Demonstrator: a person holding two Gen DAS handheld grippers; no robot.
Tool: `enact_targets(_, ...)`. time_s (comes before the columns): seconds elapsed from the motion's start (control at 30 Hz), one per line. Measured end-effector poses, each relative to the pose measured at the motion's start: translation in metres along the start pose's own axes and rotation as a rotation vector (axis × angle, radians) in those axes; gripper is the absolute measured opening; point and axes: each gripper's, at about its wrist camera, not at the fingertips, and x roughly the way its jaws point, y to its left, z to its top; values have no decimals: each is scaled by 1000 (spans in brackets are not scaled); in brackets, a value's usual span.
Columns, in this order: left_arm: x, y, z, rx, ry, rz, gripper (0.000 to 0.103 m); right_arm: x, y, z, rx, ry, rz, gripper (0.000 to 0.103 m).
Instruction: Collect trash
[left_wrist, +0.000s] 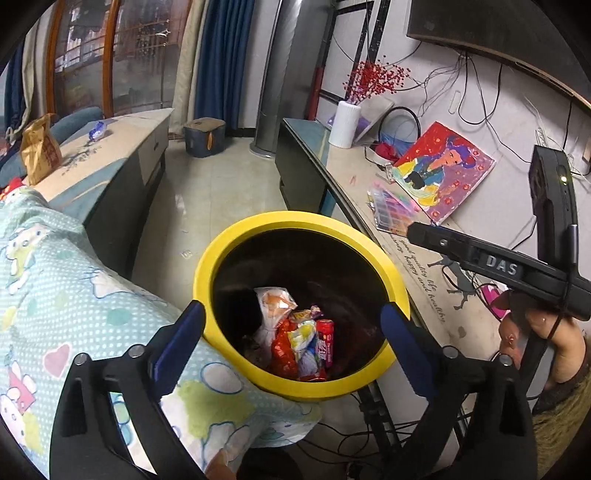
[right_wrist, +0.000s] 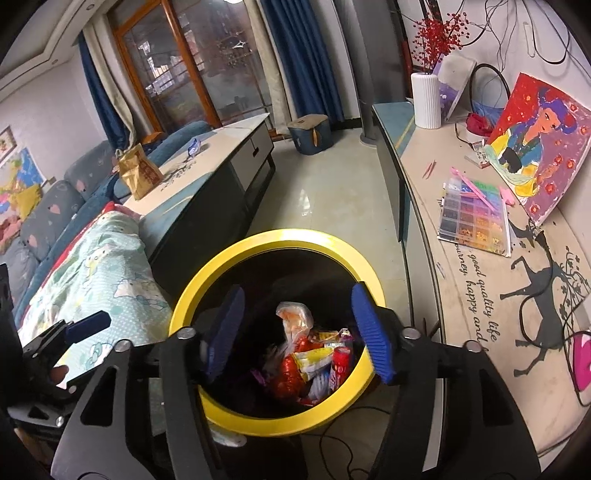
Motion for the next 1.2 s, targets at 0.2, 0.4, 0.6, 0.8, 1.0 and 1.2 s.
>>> enact_targets(0.2, -24, 10, -2, -16, -30, 52, 97, -20, 11, -1, -35, -41, -4, 73)
enact_targets(0.4, -52, 26, -5, -69, -69, 105, 97, -44, 21, -6, -46, -97, 17, 89)
enact_targets(0.6, -85, 47, -13, -118, -120, 174, 97, -66, 43, -17, -102, -161, 35, 92)
enact_targets(0.8, -118, 65, -27, -171, -169, 241, 97, -75, 67, -28, -130, -187, 71, 92)
enact_targets(1.0, -148, 74, -44, -193, -232, 300, 97, -83, 92, -42, -178, -227, 96, 92)
enact_targets(1.2, -171, 75, -61, -176, -293, 357, 97, -90, 118, -62, -218, -291, 113, 92)
